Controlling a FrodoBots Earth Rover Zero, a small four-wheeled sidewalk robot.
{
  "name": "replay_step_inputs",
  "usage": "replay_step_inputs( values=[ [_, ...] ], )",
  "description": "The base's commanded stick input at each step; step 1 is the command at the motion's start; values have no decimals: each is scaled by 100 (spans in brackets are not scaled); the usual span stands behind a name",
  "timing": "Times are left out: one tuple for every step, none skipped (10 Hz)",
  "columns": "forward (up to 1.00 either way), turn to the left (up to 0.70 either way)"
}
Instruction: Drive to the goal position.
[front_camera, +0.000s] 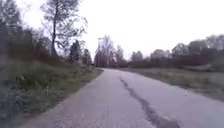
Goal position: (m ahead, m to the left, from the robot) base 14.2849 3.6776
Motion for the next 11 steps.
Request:
replay_step_inputs(
  values=[
    [100, 0],
    [100, 0],
    [100, 0],
    [100, 0],
    [100, 0],
    [100, 0],
    [100, 0],
    [100, 0],
    [100, 0],
    [100, 0],
    [100, 0]
  ],
)
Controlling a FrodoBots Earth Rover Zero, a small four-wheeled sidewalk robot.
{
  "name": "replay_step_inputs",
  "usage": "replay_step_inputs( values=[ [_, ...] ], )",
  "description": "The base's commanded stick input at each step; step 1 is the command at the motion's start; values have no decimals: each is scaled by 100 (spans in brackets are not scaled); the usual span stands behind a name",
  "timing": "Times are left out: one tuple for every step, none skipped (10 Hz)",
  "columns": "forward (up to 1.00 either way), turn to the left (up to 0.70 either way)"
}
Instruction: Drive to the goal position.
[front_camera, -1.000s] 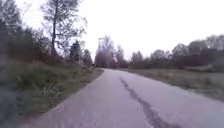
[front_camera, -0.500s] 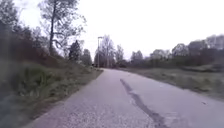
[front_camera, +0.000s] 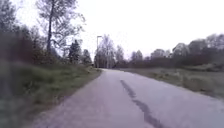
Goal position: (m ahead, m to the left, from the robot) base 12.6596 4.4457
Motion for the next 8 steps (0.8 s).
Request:
replay_step_inputs(
  values=[
    [100, 0],
    [100, 0],
    [100, 0],
    [100, 0],
    [100, 0],
    [100, 0],
    [100, 0],
    [100, 0]
  ],
)
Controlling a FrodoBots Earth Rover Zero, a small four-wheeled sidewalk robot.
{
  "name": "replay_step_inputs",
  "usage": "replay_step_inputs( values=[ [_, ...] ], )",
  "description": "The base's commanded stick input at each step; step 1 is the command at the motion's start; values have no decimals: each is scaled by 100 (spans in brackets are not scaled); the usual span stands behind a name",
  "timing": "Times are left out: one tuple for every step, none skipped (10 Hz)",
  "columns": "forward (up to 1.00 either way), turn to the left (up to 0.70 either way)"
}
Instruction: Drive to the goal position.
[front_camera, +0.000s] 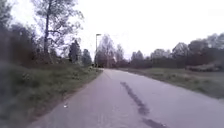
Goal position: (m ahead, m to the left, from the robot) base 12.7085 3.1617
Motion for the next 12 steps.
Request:
replay_step_inputs(
  values=[
    [100, 0],
    [100, 0],
    [100, 0],
    [100, 0],
    [100, 0],
    [100, 0],
    [100, 0],
    [100, 0],
    [100, 0],
    [100, 0],
    [100, 0],
    [100, 0]
  ],
)
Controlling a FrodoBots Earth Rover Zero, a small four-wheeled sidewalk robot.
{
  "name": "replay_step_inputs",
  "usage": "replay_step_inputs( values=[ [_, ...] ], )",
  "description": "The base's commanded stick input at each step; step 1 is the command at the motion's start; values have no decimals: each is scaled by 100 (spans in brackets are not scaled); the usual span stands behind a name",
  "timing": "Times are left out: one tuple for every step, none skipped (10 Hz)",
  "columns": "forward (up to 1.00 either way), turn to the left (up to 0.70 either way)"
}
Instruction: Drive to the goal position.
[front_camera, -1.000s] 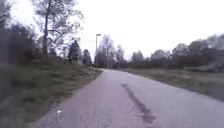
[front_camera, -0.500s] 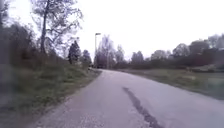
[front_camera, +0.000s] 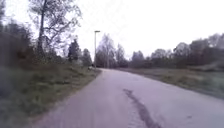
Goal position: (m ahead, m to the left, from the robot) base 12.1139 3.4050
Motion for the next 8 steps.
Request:
replay_step_inputs(
  values=[
    [100, 0],
    [100, 0],
    [100, 0],
    [100, 0],
    [100, 0],
    [100, 0],
    [100, 0],
    [100, 0]
  ],
)
